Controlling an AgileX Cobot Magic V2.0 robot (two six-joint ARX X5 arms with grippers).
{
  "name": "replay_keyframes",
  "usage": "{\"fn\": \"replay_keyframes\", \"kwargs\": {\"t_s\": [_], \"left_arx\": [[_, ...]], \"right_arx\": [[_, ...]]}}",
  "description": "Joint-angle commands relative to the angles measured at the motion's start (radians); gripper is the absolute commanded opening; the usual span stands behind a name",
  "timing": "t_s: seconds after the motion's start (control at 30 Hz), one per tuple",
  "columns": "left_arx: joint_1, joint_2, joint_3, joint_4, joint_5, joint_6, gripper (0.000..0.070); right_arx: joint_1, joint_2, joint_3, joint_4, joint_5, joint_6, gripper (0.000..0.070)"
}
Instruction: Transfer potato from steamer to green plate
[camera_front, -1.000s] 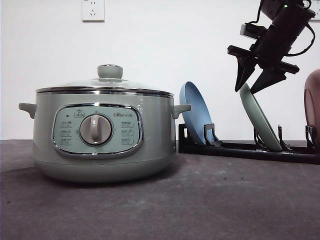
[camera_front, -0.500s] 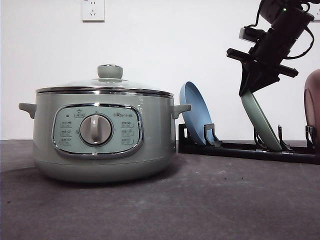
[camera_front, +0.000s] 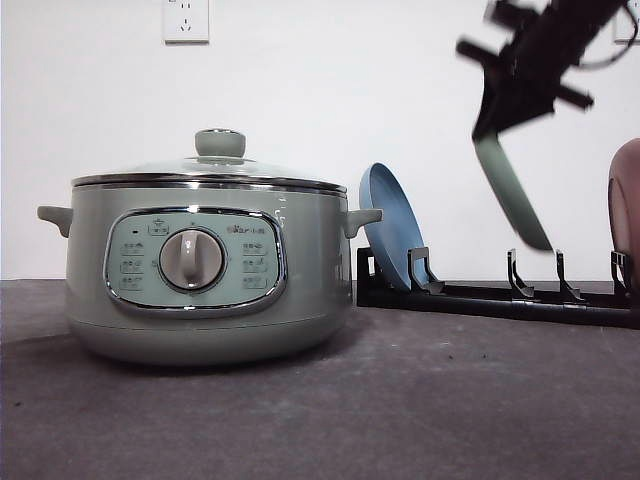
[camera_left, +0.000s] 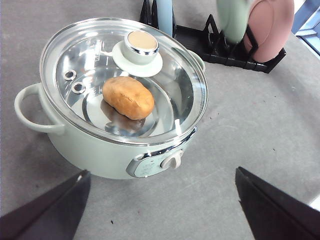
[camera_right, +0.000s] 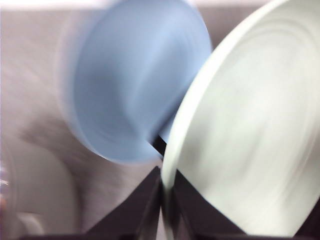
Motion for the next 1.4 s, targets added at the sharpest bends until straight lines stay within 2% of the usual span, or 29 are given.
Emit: {"fn": "replay_keyframes", "kwargs": {"t_s": [0.0, 0.2, 0.4, 0.6, 0.7, 0.83, 0.97, 1.2, 1.37], "left_arx": [[-0.003, 0.005, 0.026, 0.009, 0.005, 0.013, 0.0595], [-0.003, 0.005, 0.026, 0.009, 0.005, 0.013, 0.0595], [-0.003, 0.005, 0.026, 0.009, 0.005, 0.013, 0.0595], [-0.003, 0.005, 0.026, 0.01, 0.005, 0.013, 0.0595], [-0.003, 0.005, 0.026, 0.01, 0.005, 0.013, 0.0595], [-0.003, 0.005, 0.026, 0.01, 0.005, 0.013, 0.0595], [-0.003, 0.005, 0.026, 0.01, 0.005, 0.013, 0.0595], [-0.003, 0.005, 0.026, 0.01, 0.005, 0.013, 0.0595], [-0.003, 0.005, 0.026, 0.01, 0.005, 0.013, 0.0595]], "right_arx": [[0.009, -0.021, 0.035, 0.013, -0.003, -0.003, 0.0003], [0.044, -0.118, 0.037, -0.034, -0.004, -0.021, 0.0003], [0.118, -0.225, 0.037, -0.207, 0.015, -0.109, 0.0003], [0.245, -0.312, 0.037, -0.431, 0.171, -0.232, 0.0003], [0.321, -0.336, 0.037, -0.548, 0.261, -0.25, 0.0003], [0.435, -0.344, 0.034, -0.677, 0.342, -0.252, 0.0003], [0.551, -0.343, 0.003, -0.72, 0.413, -0.242, 0.0003], [0.734, -0.343, -0.171, -0.732, 0.509, -0.173, 0.0003], [0.84, -0.342, -0.341, -0.672, 0.549, -0.121, 0.0003]]}}
